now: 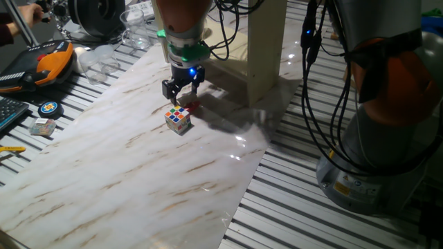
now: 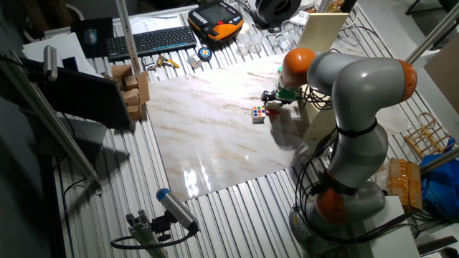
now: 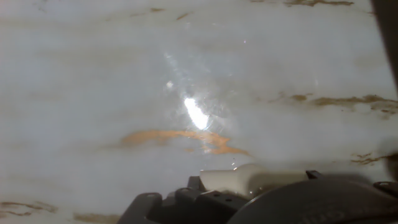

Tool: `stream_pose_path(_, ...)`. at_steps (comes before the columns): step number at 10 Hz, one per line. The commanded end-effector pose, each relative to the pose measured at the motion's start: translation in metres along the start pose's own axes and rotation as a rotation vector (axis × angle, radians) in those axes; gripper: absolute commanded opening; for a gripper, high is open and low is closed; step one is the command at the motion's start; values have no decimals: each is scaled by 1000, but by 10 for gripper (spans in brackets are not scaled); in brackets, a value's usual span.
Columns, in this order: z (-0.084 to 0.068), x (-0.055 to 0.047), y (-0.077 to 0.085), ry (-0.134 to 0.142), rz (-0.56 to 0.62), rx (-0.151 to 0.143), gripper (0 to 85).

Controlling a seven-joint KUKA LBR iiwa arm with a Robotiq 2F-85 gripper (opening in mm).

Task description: Take the object down from the shelf

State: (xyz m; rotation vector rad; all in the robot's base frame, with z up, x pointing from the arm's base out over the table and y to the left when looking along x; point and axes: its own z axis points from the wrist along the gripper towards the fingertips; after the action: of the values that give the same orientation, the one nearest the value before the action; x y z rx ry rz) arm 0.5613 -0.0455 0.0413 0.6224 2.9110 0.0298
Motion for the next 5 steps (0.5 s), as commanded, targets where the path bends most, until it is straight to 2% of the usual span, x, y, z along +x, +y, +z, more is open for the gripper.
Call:
stream_pose_path(1,0,0,0,-2,-2,2,850)
stream_pose_path(5,-4,-1,-1,4,-14,-5,850)
